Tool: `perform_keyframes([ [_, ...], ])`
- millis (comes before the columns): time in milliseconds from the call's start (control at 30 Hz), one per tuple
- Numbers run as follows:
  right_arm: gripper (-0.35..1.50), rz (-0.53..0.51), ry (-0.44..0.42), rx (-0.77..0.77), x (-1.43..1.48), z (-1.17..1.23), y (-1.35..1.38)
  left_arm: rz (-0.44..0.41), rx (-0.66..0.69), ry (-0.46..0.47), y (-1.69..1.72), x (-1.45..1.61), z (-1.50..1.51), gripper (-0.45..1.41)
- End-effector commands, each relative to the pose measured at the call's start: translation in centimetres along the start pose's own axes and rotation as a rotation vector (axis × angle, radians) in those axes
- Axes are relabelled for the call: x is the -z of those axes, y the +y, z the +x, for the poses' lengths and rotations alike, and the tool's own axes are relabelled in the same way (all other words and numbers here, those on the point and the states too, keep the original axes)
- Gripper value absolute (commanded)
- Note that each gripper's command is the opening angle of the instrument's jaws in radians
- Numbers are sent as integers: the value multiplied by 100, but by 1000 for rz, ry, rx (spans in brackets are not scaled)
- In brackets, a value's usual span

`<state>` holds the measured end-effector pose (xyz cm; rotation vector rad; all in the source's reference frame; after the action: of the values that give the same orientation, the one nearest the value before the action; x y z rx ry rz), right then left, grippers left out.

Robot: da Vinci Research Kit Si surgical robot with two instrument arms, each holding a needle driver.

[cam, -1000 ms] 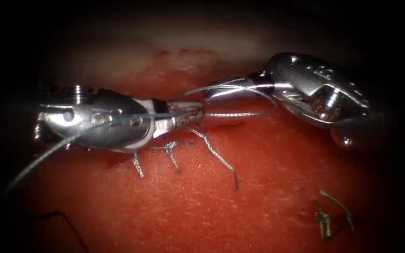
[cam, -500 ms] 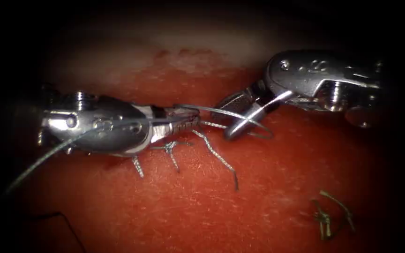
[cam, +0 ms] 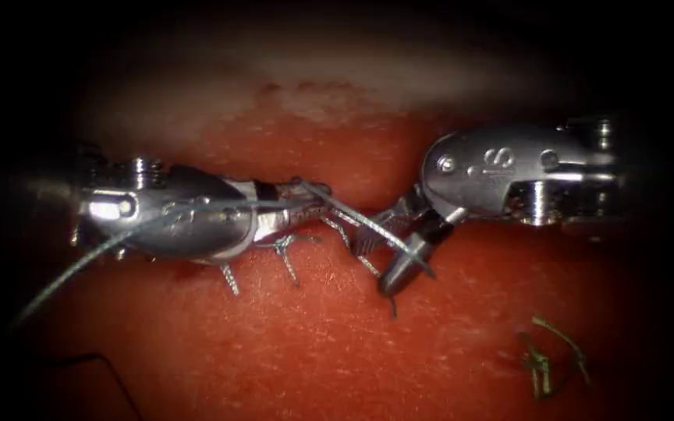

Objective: Wound Closure

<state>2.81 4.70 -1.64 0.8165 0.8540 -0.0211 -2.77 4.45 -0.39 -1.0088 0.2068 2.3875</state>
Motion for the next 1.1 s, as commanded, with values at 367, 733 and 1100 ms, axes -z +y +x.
perform_keyframes([
  [367, 86, -115, -240, -461, -57, -21, 7, -3, 1, 1, 12, -3, -3, -35],
  [733, 76, -57, -220, 18, -42, -41, 1, -11, -4, 5, 10, 5, -8, -35],
  [1100, 79, -36, -152, 239, -49, -76, 12, -12, -6, 3, 9, 4, -10, -35],
])
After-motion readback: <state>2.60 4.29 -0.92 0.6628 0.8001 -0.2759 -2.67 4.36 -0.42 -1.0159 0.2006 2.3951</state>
